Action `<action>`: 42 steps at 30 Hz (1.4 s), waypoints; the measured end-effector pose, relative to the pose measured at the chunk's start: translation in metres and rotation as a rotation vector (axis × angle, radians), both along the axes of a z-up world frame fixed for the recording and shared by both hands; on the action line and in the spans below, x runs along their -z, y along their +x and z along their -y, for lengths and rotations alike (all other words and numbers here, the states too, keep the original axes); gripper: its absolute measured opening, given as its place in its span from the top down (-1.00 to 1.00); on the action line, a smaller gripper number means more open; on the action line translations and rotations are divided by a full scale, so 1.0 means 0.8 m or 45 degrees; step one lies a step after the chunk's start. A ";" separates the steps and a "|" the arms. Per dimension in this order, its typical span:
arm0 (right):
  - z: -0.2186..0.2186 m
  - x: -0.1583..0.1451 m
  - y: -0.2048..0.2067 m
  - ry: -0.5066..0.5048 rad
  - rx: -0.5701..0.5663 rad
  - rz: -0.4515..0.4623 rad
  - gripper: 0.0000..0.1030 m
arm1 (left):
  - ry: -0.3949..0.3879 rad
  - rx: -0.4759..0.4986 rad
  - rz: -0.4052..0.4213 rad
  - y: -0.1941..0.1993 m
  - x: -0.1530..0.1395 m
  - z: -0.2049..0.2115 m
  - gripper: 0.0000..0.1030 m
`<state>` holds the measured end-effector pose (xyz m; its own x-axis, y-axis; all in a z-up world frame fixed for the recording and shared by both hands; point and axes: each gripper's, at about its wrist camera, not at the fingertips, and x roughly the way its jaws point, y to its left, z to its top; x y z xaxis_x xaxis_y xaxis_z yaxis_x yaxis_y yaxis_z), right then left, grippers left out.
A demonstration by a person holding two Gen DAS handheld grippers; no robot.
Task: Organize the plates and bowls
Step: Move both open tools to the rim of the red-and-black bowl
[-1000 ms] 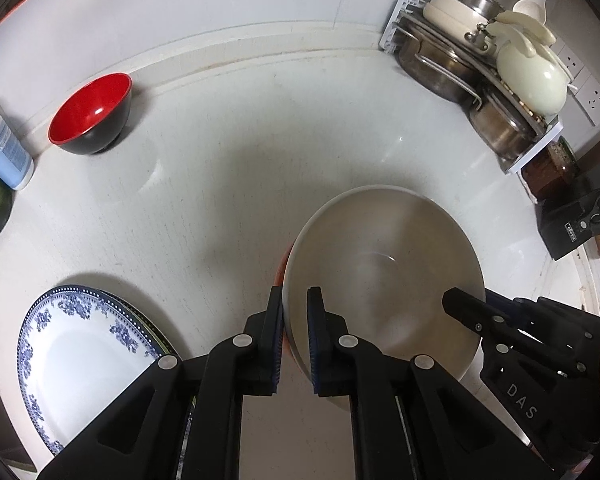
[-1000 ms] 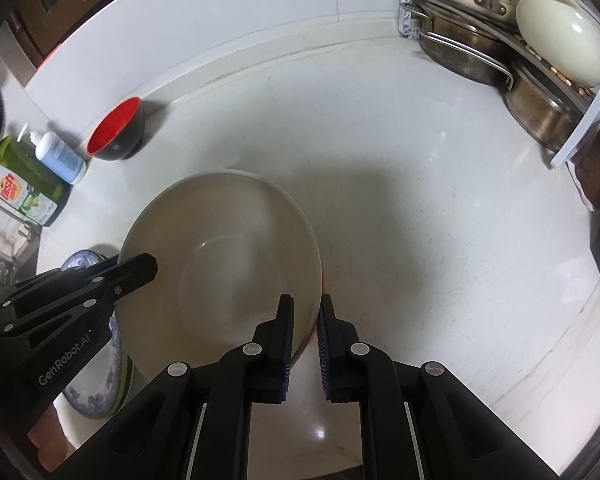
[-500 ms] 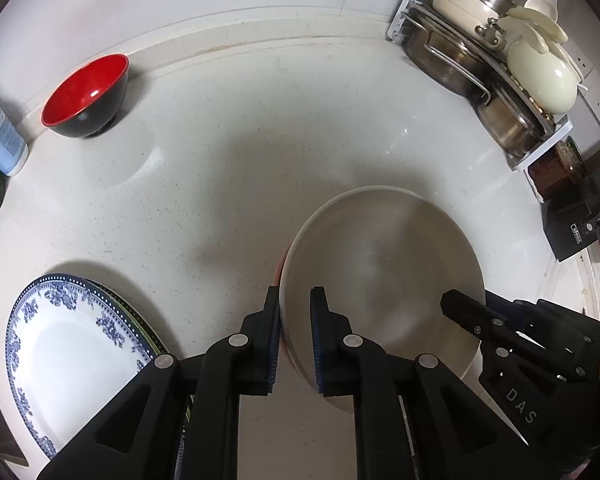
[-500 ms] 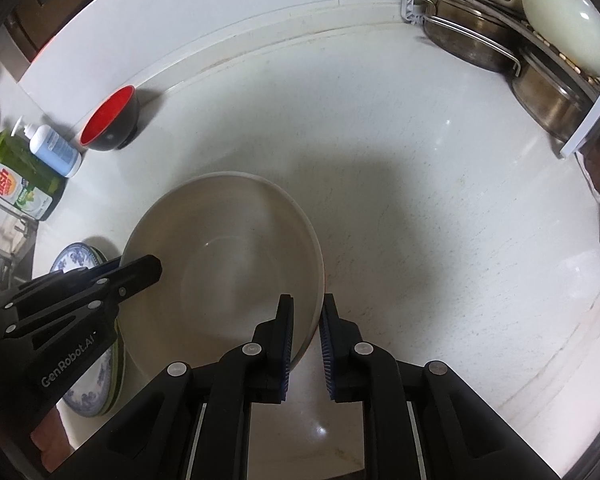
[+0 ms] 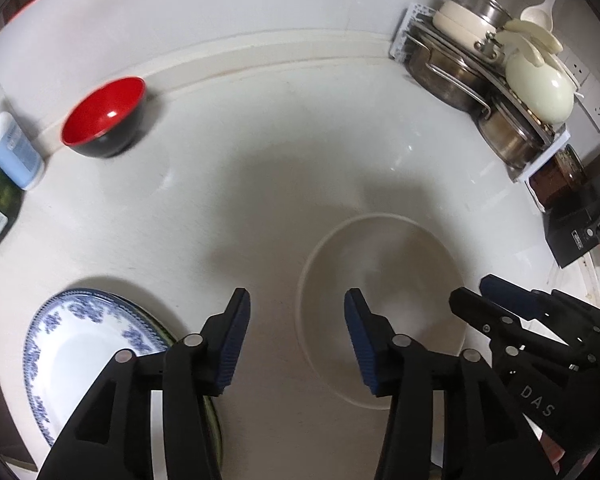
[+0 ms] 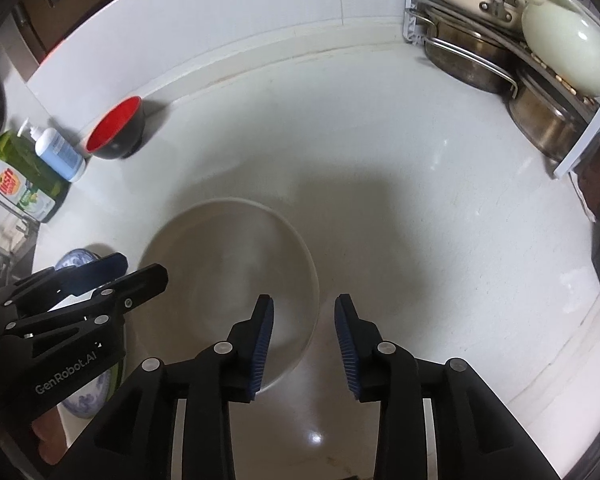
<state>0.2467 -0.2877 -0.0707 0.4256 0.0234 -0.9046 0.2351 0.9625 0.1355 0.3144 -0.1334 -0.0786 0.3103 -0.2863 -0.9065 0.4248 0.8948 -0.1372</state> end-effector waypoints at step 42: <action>-0.163 -0.106 0.200 -0.019 -0.361 0.288 -0.23 | 0.188 -0.395 0.390 0.140 -0.091 -0.202 -0.74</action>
